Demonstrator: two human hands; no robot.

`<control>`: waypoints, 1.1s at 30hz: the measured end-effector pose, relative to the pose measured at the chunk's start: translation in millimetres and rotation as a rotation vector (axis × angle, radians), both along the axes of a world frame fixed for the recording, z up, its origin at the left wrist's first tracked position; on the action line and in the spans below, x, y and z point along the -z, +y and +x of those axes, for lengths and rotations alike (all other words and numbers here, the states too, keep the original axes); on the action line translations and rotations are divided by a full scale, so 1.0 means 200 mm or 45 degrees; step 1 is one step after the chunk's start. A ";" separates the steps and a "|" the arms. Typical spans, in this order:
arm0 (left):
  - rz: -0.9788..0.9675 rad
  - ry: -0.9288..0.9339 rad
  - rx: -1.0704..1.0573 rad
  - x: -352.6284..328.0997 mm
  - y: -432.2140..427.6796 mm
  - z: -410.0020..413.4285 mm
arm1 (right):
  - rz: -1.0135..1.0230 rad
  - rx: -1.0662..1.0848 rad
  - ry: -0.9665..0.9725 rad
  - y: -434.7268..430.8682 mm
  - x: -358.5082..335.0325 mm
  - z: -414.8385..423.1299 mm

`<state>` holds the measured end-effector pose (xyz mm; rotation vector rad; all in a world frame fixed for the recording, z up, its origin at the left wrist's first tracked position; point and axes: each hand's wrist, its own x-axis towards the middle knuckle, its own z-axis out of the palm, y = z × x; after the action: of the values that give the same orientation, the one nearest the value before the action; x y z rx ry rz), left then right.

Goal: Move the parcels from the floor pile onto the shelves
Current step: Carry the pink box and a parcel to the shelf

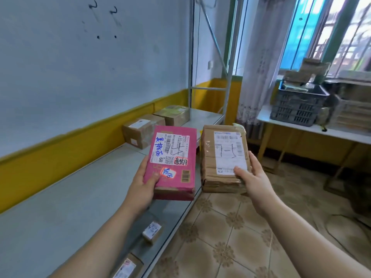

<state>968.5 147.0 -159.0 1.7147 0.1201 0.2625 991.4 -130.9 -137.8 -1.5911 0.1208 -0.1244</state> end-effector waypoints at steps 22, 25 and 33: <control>-0.002 0.097 -0.081 0.03 -0.71 1.66 | -0.061 -0.111 0.057 -0.73 0.08 1.80; -0.017 0.146 -0.104 0.05 -0.71 1.85 | -0.047 -0.133 0.078 -0.73 0.10 2.02; -0.021 0.166 -0.145 0.10 -0.63 2.53 | -0.059 -0.185 0.140 -0.60 0.17 2.74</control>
<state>1474.1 21.8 -179.2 1.7110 0.3159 0.2329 1540.3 -250.0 -171.1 -1.6475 0.0881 0.0738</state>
